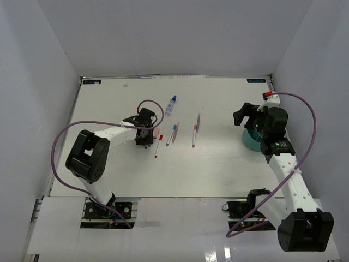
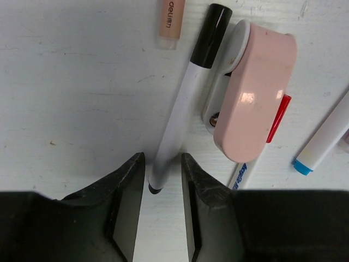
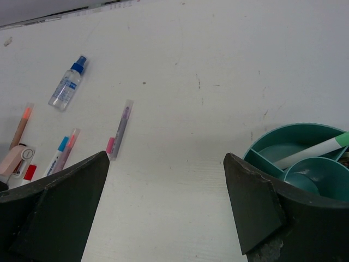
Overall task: Sort the stationery into containers
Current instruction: Pick up the pen from the center of the board.
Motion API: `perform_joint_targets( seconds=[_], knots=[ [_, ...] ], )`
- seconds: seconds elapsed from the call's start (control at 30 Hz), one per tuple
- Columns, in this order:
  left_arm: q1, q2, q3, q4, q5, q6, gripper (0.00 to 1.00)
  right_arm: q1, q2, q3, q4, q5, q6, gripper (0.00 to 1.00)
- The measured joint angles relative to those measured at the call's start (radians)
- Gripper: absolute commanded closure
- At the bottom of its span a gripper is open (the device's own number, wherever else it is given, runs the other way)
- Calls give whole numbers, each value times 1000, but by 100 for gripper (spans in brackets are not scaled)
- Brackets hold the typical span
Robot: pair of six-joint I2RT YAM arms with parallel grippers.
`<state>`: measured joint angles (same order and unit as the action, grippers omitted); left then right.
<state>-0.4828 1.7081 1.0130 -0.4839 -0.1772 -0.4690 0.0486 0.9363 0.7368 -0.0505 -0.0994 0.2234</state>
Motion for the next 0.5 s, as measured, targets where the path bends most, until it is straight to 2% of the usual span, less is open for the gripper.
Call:
perform_joint_targets(
  seconds=[0.2,0.27,0.5],
  knots=[
    [-10,2,0,-2,-14,-2,85,13,-6,0,0,8,-6,8],
    [-13,-2,-2,-1,-14,-2,88,16,-8,0,2,9,-8,7],
    [-26,-111,-66,-14,10,5,88,35,-8,-8,45,-63,-14,7]
  ],
)
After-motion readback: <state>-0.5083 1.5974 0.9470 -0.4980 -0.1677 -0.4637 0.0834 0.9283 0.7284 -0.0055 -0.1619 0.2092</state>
